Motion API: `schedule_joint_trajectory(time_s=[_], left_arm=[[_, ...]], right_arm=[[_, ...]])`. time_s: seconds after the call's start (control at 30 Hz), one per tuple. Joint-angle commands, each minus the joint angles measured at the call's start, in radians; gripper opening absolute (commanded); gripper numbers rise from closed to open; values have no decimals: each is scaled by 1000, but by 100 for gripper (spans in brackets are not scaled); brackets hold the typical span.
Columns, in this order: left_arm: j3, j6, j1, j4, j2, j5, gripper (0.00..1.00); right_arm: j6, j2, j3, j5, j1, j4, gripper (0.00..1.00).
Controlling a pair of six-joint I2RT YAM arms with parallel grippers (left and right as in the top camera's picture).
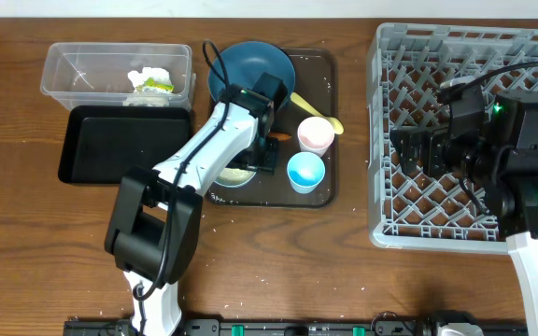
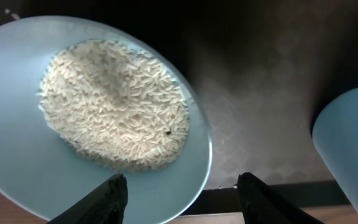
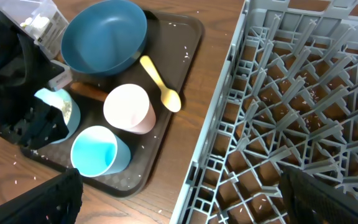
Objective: Sort waste into correct bins and load items into the dishwasher rack
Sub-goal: 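Grasp rim of light-blue rice bowl with left gripper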
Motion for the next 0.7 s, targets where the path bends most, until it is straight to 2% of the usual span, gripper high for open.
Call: schedule_joint_trajectory(time_s=[0.0,0.13,0.47,0.67], left_arm=[[-9,90,-9,0,-8,32,56],[-35,101,-11,24,-7,31,51],[-50,98,-11,100,17,31,29],[-51,99,-11,115,39,28,29]], right_arm=[[13,1,15,-11,-3,-1,99],[14,1,15,-11,-3,0,99],[14,1,15,-11,-3,-4,99],[13,1,15,-11,-3,-5,99]])
